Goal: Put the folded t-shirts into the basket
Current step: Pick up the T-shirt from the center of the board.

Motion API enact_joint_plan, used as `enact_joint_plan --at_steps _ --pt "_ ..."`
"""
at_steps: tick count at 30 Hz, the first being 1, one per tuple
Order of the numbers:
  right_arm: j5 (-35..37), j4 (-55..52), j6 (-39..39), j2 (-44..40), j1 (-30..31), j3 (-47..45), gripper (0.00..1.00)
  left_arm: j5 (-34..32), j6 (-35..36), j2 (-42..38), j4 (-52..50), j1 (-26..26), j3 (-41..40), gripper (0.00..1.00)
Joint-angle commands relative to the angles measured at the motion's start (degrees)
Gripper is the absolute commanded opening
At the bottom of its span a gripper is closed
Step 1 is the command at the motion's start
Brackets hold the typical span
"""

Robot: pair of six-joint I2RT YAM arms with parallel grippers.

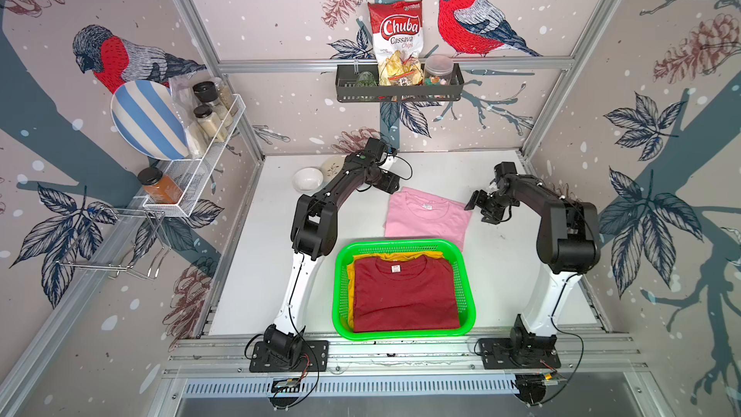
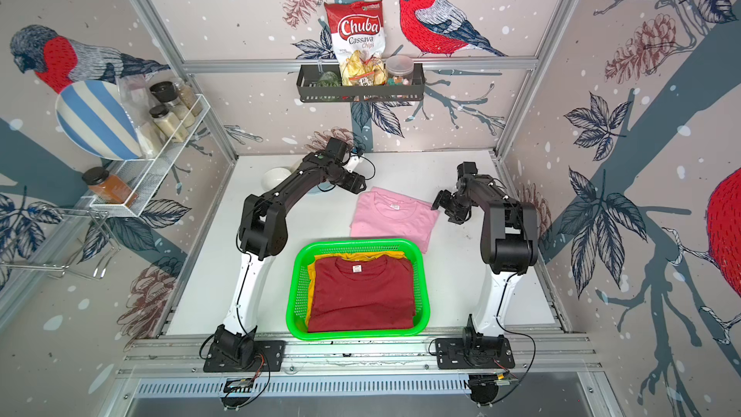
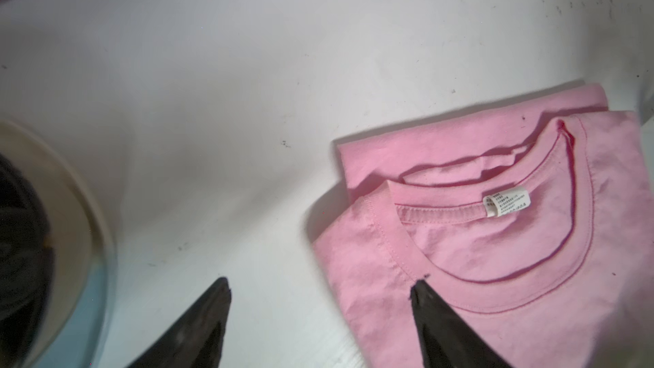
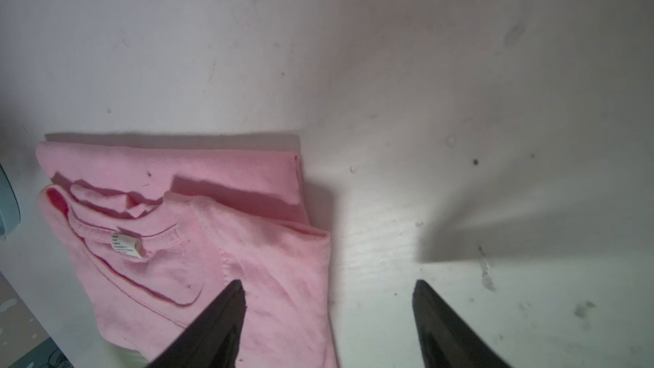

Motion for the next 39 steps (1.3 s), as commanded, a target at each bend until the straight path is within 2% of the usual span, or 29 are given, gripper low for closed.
enact_joint_plan --at_steps 1,10,15,18,24,27,36,39 --pt "-5.23 -2.33 -3.01 2.87 -0.20 1.73 0.73 3.38 -4.10 0.88 -2.36 0.34 0.25 0.79" --pt "-8.58 -1.63 -4.53 8.36 -0.35 3.82 0.71 3.06 -7.16 3.84 -2.92 0.40 0.87 0.77" --pt "-11.73 -0.14 -5.27 9.91 -0.56 4.15 0.63 0.82 -8.36 4.72 -4.00 0.35 0.84 0.77" --pt "-13.19 0.85 -6.05 10.10 -0.59 3.73 0.57 4.30 -9.38 5.60 -2.97 0.59 1.10 0.78" --pt "-14.98 1.93 -6.36 10.88 -0.66 3.24 0.56 15.13 -13.32 9.43 -1.14 0.51 3.82 0.77" --pt "-14.58 2.50 -6.36 11.12 -0.75 2.91 0.56 16.11 -13.02 10.69 -1.62 0.48 5.23 0.77" --pt "-12.97 4.33 -5.61 9.30 -1.84 1.41 0.52 17.69 -13.60 13.49 -1.84 0.61 8.03 0.61" --pt "-14.21 5.59 -5.52 9.67 -1.49 1.17 0.48 18.09 -13.59 14.32 -2.26 0.61 9.52 0.57"
